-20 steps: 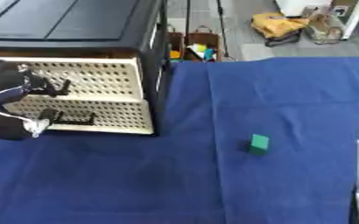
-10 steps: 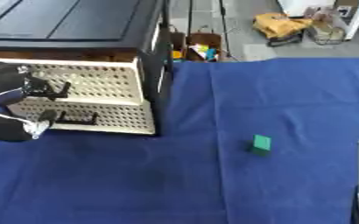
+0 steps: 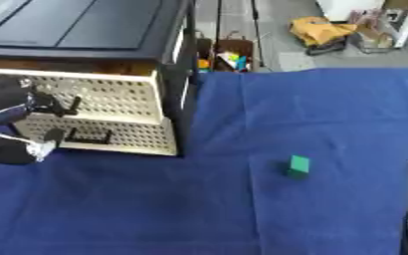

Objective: Pick up objects from table and place into drawer.

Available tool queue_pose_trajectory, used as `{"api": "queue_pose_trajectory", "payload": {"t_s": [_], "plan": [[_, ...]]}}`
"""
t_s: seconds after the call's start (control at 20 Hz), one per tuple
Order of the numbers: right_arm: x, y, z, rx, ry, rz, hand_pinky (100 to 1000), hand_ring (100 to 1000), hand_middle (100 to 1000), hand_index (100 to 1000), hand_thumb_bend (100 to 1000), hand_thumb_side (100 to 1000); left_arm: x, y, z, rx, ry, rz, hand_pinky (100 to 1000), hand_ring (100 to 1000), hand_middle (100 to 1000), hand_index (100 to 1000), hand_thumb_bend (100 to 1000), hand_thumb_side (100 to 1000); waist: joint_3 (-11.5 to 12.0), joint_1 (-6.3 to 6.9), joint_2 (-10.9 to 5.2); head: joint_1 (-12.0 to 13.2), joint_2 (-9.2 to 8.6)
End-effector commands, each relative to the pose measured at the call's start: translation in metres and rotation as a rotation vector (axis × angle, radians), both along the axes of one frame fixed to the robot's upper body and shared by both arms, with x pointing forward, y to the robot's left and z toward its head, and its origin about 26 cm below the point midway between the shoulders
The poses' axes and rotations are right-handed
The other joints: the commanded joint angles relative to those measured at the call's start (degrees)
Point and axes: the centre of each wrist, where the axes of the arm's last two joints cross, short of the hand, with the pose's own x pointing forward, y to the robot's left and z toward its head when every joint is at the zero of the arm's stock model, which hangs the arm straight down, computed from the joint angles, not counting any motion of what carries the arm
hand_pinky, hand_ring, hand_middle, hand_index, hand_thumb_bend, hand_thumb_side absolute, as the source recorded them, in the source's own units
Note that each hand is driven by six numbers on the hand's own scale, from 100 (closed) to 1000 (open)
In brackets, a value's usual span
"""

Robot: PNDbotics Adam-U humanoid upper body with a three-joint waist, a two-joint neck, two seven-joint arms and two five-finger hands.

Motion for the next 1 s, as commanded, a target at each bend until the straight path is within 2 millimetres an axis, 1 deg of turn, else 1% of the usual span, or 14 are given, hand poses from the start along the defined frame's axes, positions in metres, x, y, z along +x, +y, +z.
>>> {"api": "queue_pose_trajectory", "payload": {"t_s": [0.05,0.4,0.65,0.9,1.0], "plan": [[-0.004,-0.001,0.006,0.0,-0.036,-0.009,690,728,575,723,100,1000,-0.001,0.004,-0.001,0.022,0.013,-0.002,100,100,100,714,100,524,0.24,-0.09,-1.34,0.07,-0.42],[-0.004,-0.001,0.005,0.007,-0.036,-0.013,691,728,574,723,100,1000,0.0,0.0,-0.002,0.01,0.005,-0.061,100,100,100,696,100,531,0.35,-0.21,-1.68,0.26,-0.44],[-0.004,-0.001,0.004,0.011,-0.035,-0.014,691,727,574,722,100,1000,0.0,-0.005,0.003,-0.023,-0.016,-0.109,100,100,100,678,100,538,0.26,-0.17,-1.91,0.49,-0.37],[-0.004,0.0,0.003,0.015,-0.036,-0.014,690,726,573,721,100,1000,0.0,-0.007,0.005,-0.021,-0.029,-0.119,100,100,100,658,100,529,0.26,-0.06,-2.11,0.52,-0.31],[-0.004,0.0,0.003,0.016,-0.036,-0.014,690,726,573,721,100,1000,0.0,-0.007,0.005,-0.012,-0.033,-0.116,100,100,100,634,100,525,0.28,-0.03,-2.19,0.54,-0.27]]}}
